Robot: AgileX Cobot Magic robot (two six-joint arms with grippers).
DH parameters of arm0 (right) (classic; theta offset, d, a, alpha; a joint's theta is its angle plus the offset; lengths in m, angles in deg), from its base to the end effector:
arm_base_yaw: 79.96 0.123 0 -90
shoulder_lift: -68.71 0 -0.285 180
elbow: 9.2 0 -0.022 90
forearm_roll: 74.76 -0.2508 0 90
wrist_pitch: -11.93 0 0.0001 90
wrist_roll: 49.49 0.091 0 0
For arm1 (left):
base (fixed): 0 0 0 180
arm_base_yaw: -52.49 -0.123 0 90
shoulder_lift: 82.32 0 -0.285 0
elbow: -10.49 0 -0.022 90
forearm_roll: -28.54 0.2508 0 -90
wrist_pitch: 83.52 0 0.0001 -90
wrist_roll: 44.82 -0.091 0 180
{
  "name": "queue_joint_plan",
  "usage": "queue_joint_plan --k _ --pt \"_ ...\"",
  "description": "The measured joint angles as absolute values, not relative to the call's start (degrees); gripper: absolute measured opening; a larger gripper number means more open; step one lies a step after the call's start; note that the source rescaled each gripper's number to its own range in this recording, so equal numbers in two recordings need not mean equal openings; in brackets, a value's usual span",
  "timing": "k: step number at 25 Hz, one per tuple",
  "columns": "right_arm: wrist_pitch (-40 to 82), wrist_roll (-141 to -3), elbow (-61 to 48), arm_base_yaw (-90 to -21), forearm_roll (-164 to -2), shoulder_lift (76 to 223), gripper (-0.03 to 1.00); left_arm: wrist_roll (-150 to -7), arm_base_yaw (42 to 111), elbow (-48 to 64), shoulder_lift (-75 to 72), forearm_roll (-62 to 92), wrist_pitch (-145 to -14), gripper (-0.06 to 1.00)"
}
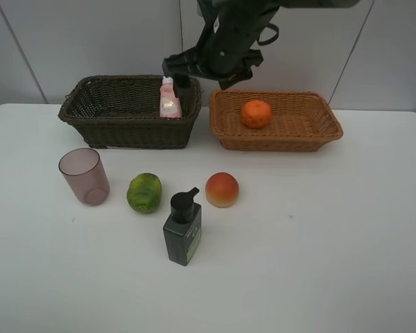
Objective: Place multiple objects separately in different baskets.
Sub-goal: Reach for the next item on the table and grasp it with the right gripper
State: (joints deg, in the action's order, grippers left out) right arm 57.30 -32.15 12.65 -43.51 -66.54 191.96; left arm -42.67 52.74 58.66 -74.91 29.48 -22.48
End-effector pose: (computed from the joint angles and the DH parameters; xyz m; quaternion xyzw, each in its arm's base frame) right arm 0.3726 0.2637 0.2578 -0.1919 0.9369 0.0726 0.2830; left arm -0.0069 0.0013 0.2788 -0.0145 0.8508 -0.0028 0.5254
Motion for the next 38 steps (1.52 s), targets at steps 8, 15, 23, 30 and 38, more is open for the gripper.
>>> queue_joint_plan --k 8,15,23,30,38 --pt "63.0 -15.4 3.5 -43.5 -64.6 187.9 0.86 -42.7 52.7 58.7 -74.9 29.5 -22.5 0.95" --pt "61.0 -6.5 -7.4 -43.5 -61.3 186.5 0.86 -42.7 52.7 58.7 -74.9 29.5 -22.5 0.95" --pt "58.7 2.6 -9.7 -42.9 -60.8 186.5 0.86 -42.7 52.7 58.7 -74.9 29.5 -22.5 0.95" --pt "55.5 9.6 -9.2 -39.6 -59.7 187.6 0.86 -42.7 52.7 58.7 -74.9 29.5 -22.5 0.95" --pt "59.5 10.1 -3.7 -39.1 -59.0 193.8 0.86 -42.7 52.7 58.7 -74.9 29.5 -22.5 0.95"
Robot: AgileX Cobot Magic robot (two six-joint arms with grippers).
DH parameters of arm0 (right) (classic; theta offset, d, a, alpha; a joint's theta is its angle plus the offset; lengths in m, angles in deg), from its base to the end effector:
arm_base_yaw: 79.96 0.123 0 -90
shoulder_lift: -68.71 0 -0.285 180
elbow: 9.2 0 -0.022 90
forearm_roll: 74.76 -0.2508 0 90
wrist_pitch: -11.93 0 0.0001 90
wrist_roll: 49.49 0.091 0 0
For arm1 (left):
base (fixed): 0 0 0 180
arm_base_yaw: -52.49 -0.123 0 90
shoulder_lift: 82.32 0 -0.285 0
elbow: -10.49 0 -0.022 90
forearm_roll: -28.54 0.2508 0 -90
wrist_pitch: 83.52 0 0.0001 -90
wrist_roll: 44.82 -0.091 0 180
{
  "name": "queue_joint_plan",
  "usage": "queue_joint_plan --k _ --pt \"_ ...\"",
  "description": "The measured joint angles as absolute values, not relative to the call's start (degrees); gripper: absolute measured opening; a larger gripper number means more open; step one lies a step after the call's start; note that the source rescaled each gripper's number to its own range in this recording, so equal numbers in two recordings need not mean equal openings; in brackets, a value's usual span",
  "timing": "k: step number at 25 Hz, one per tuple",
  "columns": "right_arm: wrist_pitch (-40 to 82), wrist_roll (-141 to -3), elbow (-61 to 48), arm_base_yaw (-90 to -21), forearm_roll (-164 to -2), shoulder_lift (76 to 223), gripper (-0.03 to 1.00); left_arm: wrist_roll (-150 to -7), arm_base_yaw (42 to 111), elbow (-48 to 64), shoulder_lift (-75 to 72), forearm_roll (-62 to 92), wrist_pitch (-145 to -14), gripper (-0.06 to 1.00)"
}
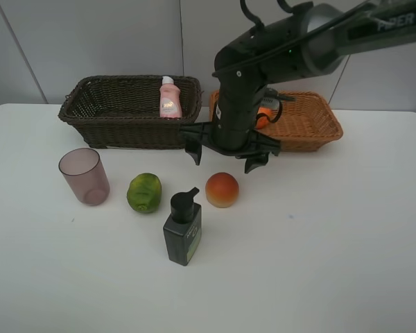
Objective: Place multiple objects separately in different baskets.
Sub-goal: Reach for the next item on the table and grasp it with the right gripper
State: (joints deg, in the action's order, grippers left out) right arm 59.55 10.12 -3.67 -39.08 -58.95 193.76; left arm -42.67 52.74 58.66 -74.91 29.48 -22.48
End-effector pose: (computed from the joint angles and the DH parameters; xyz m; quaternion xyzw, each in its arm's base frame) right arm 0.3251 0.2572 0.1654 0.0805 0.9843 0.0141 0.1565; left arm -0.0069 0.0013 0.2788 -0.0145 0.8508 -0.0028 0.5254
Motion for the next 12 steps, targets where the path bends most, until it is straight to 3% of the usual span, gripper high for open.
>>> queue_joint_plan --k 12 --pt "60.4 10.2 -3.0 -39.1 -56.9 195.0 0.86 -42.7 52.7 58.7 -74.9 29.5 -22.5 0.95"
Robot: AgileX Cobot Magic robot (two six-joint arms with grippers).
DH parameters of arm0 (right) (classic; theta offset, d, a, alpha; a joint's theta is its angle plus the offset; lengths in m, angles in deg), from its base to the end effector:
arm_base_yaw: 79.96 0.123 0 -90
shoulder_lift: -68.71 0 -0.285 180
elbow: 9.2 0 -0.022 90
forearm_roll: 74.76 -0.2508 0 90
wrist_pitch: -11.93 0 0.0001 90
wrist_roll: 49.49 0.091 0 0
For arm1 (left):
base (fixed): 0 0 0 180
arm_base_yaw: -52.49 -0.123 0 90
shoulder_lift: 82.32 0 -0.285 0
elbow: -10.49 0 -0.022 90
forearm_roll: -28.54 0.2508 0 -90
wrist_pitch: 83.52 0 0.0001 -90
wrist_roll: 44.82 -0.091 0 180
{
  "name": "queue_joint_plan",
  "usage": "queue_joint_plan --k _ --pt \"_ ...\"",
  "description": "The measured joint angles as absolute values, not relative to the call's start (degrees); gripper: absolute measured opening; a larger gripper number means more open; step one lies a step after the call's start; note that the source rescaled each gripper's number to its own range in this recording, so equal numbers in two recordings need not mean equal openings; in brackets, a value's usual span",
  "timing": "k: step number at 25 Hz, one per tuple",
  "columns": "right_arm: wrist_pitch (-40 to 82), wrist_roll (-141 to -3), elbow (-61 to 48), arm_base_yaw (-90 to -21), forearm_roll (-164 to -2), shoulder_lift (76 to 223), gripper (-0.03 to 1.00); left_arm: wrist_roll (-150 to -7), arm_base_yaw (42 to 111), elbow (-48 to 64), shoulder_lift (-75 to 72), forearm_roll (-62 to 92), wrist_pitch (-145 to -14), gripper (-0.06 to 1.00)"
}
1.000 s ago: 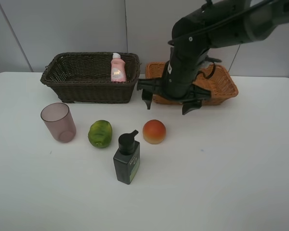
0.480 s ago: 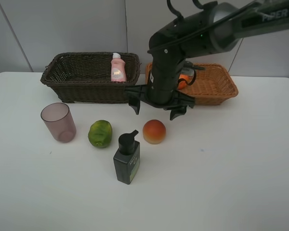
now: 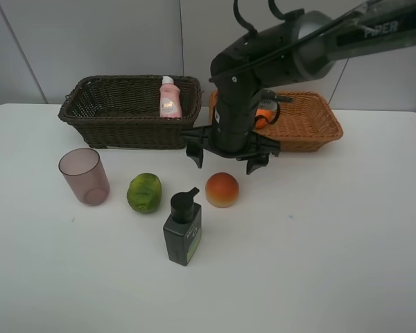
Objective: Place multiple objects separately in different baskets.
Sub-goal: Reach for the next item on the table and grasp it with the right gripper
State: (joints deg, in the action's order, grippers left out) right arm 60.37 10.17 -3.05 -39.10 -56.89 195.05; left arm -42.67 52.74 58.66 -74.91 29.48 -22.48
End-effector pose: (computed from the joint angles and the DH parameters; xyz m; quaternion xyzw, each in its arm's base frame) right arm 0.3285 0.2565 0.1591 0.0708 0.9847 -0.0052 0.1593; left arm -0.0069 0.0013 0.2788 -0.0145 0.8508 -0.0028 0.5254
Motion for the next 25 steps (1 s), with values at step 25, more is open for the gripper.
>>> queue_joint_plan --k 25 --pt "56.3 10.9 -3.0 -40.8 -58.1 200.9 0.96 -42.7 52.7 58.7 -74.9 29.5 -22.5 0.95"
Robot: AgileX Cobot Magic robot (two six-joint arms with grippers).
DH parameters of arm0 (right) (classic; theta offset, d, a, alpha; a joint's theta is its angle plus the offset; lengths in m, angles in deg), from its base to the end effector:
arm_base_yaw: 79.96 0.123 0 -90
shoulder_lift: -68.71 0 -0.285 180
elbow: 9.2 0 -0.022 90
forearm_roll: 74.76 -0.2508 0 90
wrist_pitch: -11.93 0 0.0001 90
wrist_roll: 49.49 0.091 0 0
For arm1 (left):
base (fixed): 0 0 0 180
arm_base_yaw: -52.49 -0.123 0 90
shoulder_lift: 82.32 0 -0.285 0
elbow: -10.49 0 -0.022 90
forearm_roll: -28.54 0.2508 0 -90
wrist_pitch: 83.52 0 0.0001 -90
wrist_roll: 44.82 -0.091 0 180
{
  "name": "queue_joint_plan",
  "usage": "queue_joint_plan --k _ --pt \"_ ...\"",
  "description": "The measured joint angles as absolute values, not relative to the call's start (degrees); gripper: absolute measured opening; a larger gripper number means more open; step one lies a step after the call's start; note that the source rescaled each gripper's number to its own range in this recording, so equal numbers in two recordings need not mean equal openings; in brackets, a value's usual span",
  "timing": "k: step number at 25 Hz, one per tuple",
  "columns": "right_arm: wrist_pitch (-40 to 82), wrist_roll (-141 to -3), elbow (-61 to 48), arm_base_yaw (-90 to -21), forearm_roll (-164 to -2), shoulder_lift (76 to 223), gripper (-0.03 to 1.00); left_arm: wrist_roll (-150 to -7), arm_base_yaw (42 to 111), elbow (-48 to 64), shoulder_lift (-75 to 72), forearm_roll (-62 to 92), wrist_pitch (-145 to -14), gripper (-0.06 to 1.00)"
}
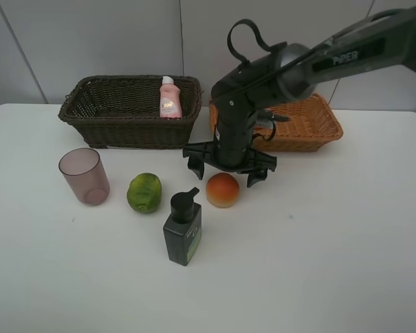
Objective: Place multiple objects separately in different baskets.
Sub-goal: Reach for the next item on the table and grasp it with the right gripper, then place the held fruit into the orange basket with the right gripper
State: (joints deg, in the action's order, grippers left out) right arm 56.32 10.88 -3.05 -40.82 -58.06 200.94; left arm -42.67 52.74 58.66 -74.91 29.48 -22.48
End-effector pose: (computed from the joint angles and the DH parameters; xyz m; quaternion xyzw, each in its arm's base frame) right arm 0.3402 0.2533 0.1165 0.0883 0.9866 -0.0082 0.1370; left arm -0.0069 0.0013 0.2788 -0.0145 0.8508 -0.0028 0.5254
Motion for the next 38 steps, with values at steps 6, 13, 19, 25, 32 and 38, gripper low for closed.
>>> queue_joint_plan --k 6,13,19,25,32,38 --pt "56.9 10.9 -3.0 -40.8 -59.3 201.6 0.96 -42.7 52.7 58.7 -74.9 29.5 -22.5 0.95" --pt "57.1 9.6 -3.0 -40.8 -60.5 202.6 0.8 -42.7 52.7 58.7 -74.9 29.5 -22.5 0.95" --pt "57.3 9.4 -3.0 -40.8 -62.3 202.8 0.41 -42.7 52.7 58.7 -74.9 29.5 -22.5 0.95" --pt "57.3 9.4 -3.0 -40.8 -62.4 202.8 0.41 -42.7 52.7 58.7 -74.9 29.5 -22.5 0.95" --pt "57.3 9.3 -3.0 -40.8 -62.5 202.8 0.41 -42.7 52.7 58.7 -74.9 29.5 -22.5 0.95" --pt "58.0 9.2 -3.0 -40.8 -62.6 202.6 0.41 -42.7 52.7 58.7 -74.9 29.5 -22.5 0.95"
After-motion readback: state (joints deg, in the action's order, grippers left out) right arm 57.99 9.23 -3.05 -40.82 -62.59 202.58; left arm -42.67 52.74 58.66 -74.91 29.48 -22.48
